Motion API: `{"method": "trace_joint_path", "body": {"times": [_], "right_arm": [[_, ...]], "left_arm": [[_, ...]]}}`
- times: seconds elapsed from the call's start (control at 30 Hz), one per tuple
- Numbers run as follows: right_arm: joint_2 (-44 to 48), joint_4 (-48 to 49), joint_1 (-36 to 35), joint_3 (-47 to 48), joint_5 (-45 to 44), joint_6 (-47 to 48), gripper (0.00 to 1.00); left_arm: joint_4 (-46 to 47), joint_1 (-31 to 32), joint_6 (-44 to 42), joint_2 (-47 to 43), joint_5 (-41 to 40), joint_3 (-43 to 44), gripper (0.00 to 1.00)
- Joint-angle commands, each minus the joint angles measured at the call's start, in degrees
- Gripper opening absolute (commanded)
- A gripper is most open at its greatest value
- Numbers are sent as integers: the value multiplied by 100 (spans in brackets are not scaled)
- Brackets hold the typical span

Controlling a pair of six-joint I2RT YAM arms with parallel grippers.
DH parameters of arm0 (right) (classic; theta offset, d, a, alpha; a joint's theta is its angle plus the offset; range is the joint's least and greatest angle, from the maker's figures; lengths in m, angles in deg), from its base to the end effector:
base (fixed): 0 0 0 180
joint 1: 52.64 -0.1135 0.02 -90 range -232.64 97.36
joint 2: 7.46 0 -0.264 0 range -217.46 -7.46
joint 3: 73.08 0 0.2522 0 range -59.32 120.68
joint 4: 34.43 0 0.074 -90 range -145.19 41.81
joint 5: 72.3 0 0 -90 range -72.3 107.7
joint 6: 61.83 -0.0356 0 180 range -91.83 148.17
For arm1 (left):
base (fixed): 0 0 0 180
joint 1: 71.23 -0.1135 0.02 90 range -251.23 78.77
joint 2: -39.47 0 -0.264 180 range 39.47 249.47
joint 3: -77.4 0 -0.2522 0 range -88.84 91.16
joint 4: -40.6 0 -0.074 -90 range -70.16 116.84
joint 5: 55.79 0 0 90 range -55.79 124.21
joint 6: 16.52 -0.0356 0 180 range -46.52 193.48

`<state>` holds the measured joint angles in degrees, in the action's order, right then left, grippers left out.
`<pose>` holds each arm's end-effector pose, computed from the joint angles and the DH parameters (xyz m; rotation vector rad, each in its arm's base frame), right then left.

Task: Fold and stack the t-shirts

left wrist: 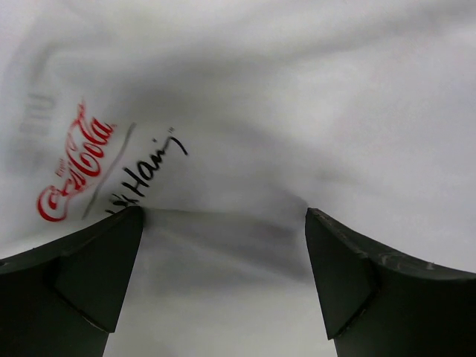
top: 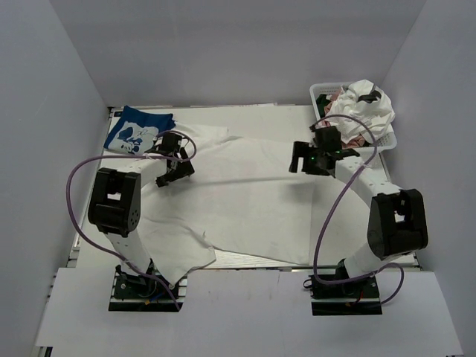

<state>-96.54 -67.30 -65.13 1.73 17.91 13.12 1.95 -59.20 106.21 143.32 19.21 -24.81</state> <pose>0.3268 0.0725 0.2350 0.0520 2.4055 0.2291 0.3502 -0.0652 0.1610 -0.5500 2.5782 0.0957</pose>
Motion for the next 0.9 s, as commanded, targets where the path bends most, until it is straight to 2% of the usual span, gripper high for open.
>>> {"method": "trace_joint_path", "body": {"times": [0.0, 0.13, 0.27, 0.43, 0.63, 0.73, 0.83, 0.87], "right_arm": [[-215, -144, -402, 99, 375, -103, 90], [-470, -242, -763, 90, 7, -332, 90], [-907, -294, -913, 46, -362, -604, 90], [-1384, -531, -851, 388, -741, -824, 90], [-2034, -426, -667, 916, -1049, -447, 90], [-2500, -567, -466, 1442, -1330, -394, 90], [-3009, -777, -238, 2198, -1567, -315, 90], [-3080, -795, -201, 2417, -1568, -314, 90]], "left_arm": [[106, 1, -266, -602, 779, -136, 100], [475, 1, -407, -1060, 1070, -277, 100], [581, 1, -408, -859, 931, -67, 100], [354, -51, -355, -16, 666, 478, 100], [291, 1, -355, 933, 604, 1102, 100], [397, -51, -355, 1311, 902, 1506, 100], [161, -52, -469, 2110, 1017, 2382, 100], [107, -52, -469, 2113, 1017, 2543, 100]]}}
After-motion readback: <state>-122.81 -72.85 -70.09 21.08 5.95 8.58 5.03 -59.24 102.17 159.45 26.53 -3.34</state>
